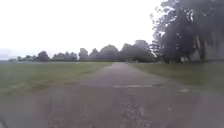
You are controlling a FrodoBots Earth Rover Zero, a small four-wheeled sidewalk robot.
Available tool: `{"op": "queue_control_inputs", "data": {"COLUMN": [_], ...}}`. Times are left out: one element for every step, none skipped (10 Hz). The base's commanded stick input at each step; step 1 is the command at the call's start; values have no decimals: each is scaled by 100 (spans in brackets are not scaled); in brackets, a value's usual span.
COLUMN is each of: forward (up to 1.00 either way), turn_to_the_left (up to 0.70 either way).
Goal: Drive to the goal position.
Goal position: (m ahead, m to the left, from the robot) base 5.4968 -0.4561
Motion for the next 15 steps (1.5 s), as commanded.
{"op": "queue_control_inputs", "data": {"forward": [100, 100, 100, 100, 100, 100, 100, 100, 100, 100, 100, 100, 100, 100, 100], "turn_to_the_left": [-27, -27, -27, -27, -27, -27, -27, -27, -27, 0, 0, 0, 0, 0, 0]}}
